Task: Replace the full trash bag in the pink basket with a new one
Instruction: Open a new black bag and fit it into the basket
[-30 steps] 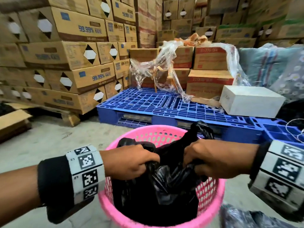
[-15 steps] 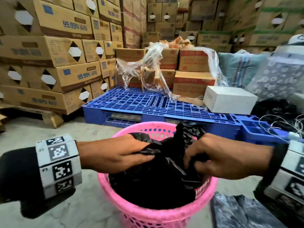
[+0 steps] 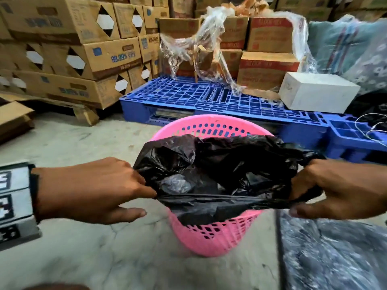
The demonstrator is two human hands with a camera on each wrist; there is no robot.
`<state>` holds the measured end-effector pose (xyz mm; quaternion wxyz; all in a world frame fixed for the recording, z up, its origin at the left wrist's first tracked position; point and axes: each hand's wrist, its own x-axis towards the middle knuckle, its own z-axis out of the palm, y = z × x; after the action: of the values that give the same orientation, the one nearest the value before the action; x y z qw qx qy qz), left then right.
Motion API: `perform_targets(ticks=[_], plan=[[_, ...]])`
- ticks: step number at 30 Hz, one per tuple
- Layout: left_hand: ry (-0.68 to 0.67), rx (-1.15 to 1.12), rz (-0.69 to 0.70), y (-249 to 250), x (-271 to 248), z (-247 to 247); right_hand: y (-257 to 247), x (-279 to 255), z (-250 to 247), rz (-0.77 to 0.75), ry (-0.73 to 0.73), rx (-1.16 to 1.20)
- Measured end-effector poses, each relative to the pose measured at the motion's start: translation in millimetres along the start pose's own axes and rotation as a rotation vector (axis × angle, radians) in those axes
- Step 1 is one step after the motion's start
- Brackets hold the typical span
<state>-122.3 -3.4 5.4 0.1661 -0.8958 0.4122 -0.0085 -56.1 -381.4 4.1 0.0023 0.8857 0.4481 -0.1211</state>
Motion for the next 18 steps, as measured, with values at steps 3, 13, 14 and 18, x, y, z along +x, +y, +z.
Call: perform_targets(ticks=[3,13,14,18], plan=[[-0.105,-0.406,-0.284,0,3,7,10,1,6,0.053,0.004,0.075],[-0.276,-0.773,-0.469,4,1,24,26,-7,29,0.066,-0.020,0.286],[-0.276,-0.747,-0.435,4,-1,23,27,-8,30,0.089,-0.037,0.281],[-0.252,-0.704,-0.502,2,-4,25,26,-11,29,0.188,-0.047,0.230]])
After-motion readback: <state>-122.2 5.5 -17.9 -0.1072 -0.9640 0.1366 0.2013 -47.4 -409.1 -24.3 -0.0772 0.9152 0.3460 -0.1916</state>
